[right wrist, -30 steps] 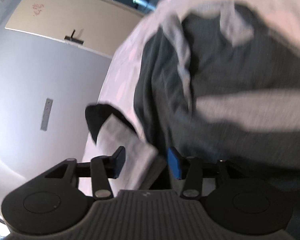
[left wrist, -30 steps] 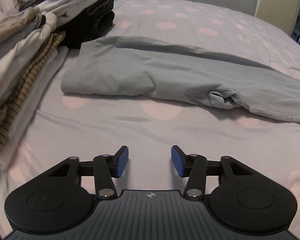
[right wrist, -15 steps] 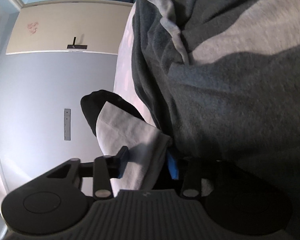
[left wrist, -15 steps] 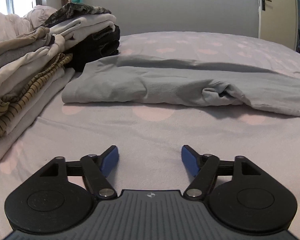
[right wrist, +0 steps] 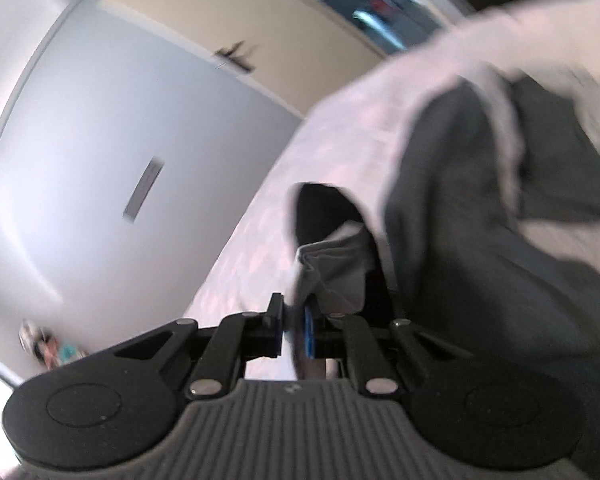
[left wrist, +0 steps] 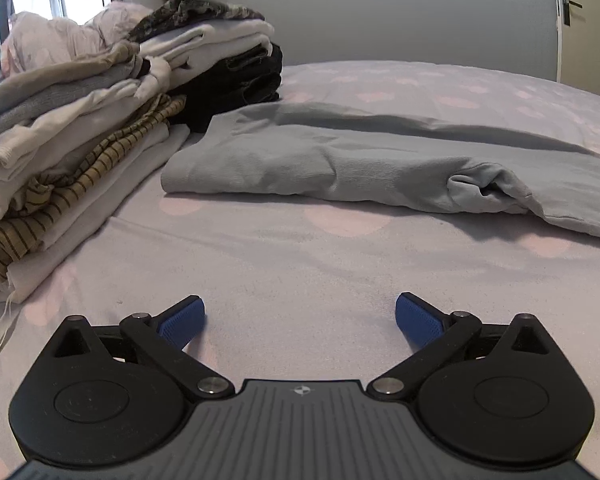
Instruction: Fold clothes
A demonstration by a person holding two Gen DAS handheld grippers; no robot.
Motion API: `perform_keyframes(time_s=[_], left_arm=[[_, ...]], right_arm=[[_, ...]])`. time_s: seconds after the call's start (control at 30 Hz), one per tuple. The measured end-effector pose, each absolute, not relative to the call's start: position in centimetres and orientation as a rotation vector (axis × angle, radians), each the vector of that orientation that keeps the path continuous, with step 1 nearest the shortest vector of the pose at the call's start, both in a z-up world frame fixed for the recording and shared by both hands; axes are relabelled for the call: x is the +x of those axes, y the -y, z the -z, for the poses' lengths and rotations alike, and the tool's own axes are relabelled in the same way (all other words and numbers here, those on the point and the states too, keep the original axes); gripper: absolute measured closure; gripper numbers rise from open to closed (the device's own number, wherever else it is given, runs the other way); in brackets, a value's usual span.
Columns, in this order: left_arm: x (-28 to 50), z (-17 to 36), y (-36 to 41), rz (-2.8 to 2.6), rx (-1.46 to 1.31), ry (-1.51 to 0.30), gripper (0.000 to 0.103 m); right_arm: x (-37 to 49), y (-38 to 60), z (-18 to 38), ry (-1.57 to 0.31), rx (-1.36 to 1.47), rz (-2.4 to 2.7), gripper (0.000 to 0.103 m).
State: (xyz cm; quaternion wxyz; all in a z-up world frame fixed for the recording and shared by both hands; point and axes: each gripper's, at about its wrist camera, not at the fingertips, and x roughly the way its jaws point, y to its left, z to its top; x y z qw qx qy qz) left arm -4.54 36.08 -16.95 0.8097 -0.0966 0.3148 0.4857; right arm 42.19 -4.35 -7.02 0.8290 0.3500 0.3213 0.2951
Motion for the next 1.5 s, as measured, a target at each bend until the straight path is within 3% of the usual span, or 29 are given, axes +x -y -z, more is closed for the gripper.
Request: perform_keyframes(time_s=[0.2,0.4,0.83,0.93,1.13,1.27,1.5], left_arm=[[-5.2,17.1,-36.4,-1.022,-0.245,-0.647,0.0],[-4.8,17.2,-36.0,-1.035,-0.207,-0.657,0.0],[-4.9,17.2,-36.2,-1.033,-0.214,-0.655,0.0],[-4.9,17.2,-36.2,-1.032,-0.214,-0.654,0.0],[-4.9,17.2,-36.2,-1.032,-0.215,-0.654,0.0],[-5.0,17.2,-36.2,-1.03,-0.216,-0.653,0.0],[-5.0,17.2,-36.1,-1.031,-0.217,-0.651,0.0]], right_arm=[[38.8,-3.1,1.4,-0.668,0.53,-0.74,0.091],[34.1,-11.3,0.5,-0.688,0.39,-0.835,0.092],[27.2,-24.2,10.4,-0.904,-0.06,-0.895,0.091],[26.2,-24.9,11.1,-0.916,-0.116,-0.901,0.085],[23.9,-26.5,10.3,-0.918,-0.248,-0.936,0.065],[22.5,-27.0,9.7,-0.911,-0.273,-0.948,0.061],[21.4,-26.3,7.6,-0.863,-0.223,-0.87,0.063]])
